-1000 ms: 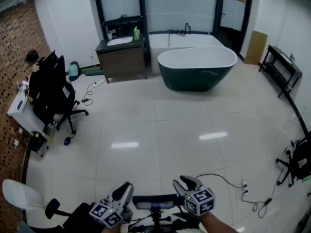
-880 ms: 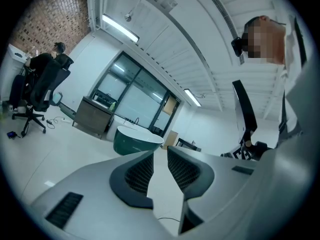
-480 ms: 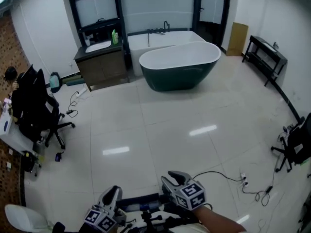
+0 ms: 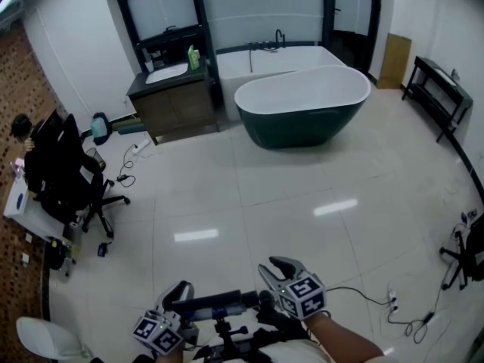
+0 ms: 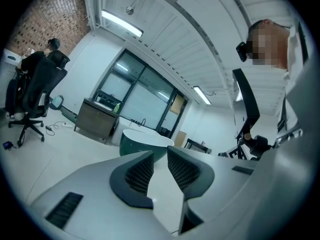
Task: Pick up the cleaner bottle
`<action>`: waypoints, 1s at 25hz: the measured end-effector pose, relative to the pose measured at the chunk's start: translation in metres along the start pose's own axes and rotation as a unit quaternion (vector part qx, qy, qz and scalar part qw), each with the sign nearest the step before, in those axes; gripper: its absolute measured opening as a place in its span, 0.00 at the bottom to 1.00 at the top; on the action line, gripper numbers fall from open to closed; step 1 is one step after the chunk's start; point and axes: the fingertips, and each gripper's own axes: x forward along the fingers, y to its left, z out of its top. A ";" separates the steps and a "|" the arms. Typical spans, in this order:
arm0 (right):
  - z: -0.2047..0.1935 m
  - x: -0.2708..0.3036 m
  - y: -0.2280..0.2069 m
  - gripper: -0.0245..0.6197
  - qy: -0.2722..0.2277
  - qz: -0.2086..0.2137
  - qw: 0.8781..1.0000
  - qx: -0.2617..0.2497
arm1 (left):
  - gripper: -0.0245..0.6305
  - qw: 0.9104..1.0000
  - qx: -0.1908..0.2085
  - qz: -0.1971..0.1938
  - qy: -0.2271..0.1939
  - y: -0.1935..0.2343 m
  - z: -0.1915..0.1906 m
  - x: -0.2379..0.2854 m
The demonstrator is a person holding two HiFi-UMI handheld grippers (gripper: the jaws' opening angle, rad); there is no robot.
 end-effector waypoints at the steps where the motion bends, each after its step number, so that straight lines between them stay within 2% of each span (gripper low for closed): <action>1: 0.008 0.005 -0.011 0.26 0.001 0.001 1.000 -0.001 | 0.15 1.000 0.001 0.001 -0.002 0.001 0.005 0.013; 8: 0.048 0.039 -0.065 0.26 -0.001 0.011 1.000 -0.004 | 0.15 1.000 -0.005 0.006 -0.006 0.013 0.020 0.087; 14: 0.064 0.070 -0.085 0.26 0.006 0.007 1.000 0.013 | 0.15 1.000 -0.005 0.007 0.005 0.038 0.037 0.121; 19: 0.079 0.110 -0.093 0.26 0.015 0.001 1.000 0.016 | 0.15 1.000 -0.016 0.005 0.006 0.085 0.051 0.151; 25: 0.119 0.172 -0.103 0.26 0.010 -0.028 0.999 0.015 | 0.15 1.000 -0.013 -0.006 0.010 0.154 0.086 0.190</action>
